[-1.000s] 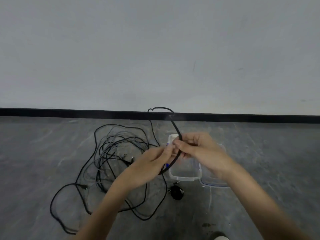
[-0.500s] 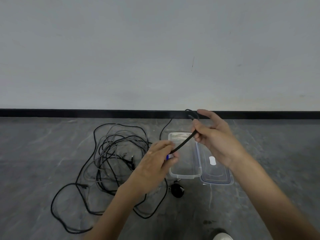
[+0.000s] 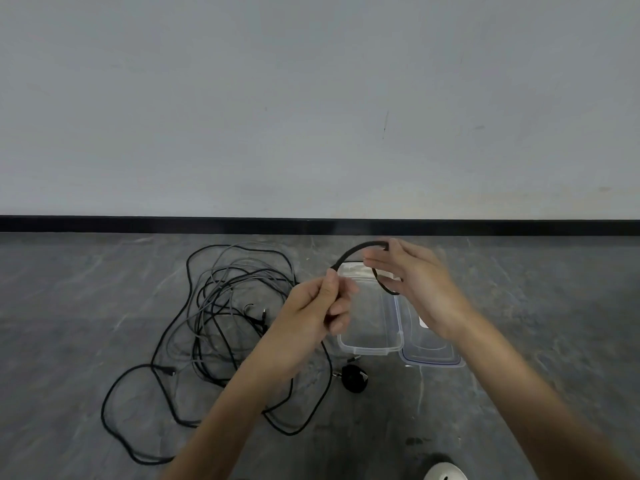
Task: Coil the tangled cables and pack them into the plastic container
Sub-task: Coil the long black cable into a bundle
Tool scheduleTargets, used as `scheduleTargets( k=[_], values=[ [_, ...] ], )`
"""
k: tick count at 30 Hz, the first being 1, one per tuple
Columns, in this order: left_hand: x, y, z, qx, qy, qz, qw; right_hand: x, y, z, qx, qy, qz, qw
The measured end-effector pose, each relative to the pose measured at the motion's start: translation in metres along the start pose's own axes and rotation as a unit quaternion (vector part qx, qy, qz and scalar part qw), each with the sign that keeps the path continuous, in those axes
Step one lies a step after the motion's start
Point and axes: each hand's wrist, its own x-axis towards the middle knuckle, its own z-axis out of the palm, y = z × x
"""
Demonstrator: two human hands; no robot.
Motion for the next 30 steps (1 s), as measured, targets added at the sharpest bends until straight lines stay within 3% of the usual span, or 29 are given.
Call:
scheduleTargets(
  k=[4, 8, 12, 15, 17, 21, 27, 30],
  values=[
    [-0.001, 0.008, -0.006, -0.142, -0.058, -0.021, 0.988, 0.000, 0.006, -0.002, -0.136, 0.010, -0.070, 0.988],
    [-0.005, 0.015, -0.008, -0.171, -0.114, -0.013, 0.979, -0.002, 0.014, -0.002, -0.328, 0.013, -0.135, 0.935],
    [-0.004, 0.018, -0.002, -0.158, -0.114, 0.053, 0.979, -0.010, 0.015, 0.011, -0.269, -0.079, -0.025, 0.960],
    [-0.003, 0.018, -0.007, -0.165, -0.068, 0.087, 0.980, -0.022, 0.015, 0.029, -0.194, -0.152, 0.044, 0.968],
    [-0.003, 0.017, -0.010, -0.160, -0.032, 0.107, 0.981, -0.032, 0.015, 0.040, -0.204, -0.190, 0.050, 0.959],
    [0.001, 0.012, -0.012, -0.070, 0.058, 0.142, 0.986, -0.043, 0.013, 0.053, -0.317, -0.227, -0.048, 0.920],
    [0.008, 0.009, -0.026, 0.043, 0.129, 0.159, 0.978, -0.044, 0.011, 0.037, -0.260, -0.288, 0.018, 0.921],
    [0.010, 0.006, -0.032, 0.172, 0.141, 0.159, 0.962, -0.045, 0.003, 0.030, -0.284, -0.313, -0.030, 0.906]
  ],
)
